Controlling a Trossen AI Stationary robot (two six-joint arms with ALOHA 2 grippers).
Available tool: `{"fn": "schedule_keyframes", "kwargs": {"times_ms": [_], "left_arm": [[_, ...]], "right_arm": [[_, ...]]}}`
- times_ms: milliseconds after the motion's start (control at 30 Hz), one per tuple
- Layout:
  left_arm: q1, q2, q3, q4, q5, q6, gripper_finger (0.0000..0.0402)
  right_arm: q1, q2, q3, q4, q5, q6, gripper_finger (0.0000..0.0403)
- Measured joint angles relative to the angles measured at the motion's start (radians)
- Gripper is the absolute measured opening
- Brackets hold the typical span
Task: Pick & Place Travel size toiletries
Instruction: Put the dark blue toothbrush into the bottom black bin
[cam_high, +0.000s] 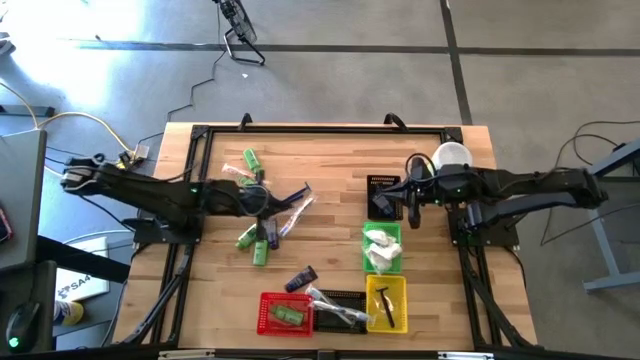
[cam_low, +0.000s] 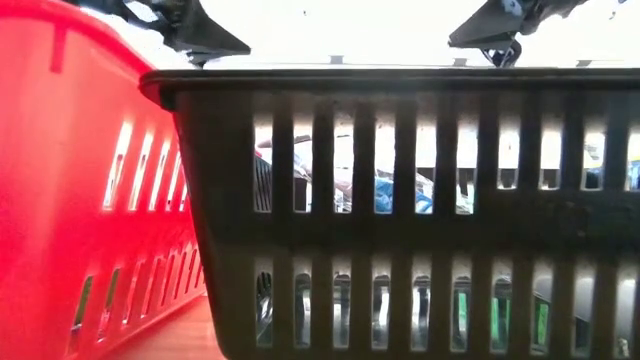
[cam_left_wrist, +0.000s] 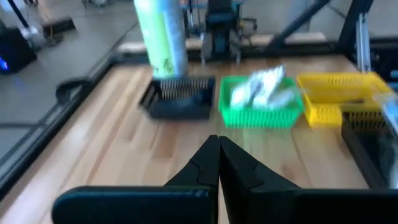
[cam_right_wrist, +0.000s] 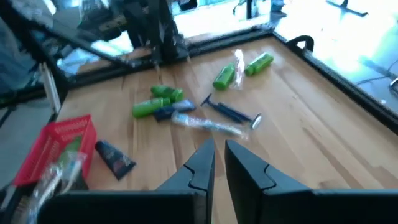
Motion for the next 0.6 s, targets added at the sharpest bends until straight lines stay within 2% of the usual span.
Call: {"fn": "schedule_keyframes", "kwargs": {"times_ms": [167, 433, 600], "left_arm": [[0.009, -0.152, -0.022, -0.123, 0.006, 0.016, 0.0000], [0.007, -0.365, -0.024, -0.275, 0.007, 0.029, 0.0000], [0.007, -0.445, -0.023, -0.324, 0.007, 0.026, 0.0000]], "right_arm": [[0.068, 0.036, 0.000, 0.054, 0.096, 0.050, 0.0030], [0.149, 0.181, 0.001, 0.203, 0.127, 0.079, 0.0030], [0.202, 0.257, 0.000, 0.232, 0.161, 0.170, 0.0013]]}}
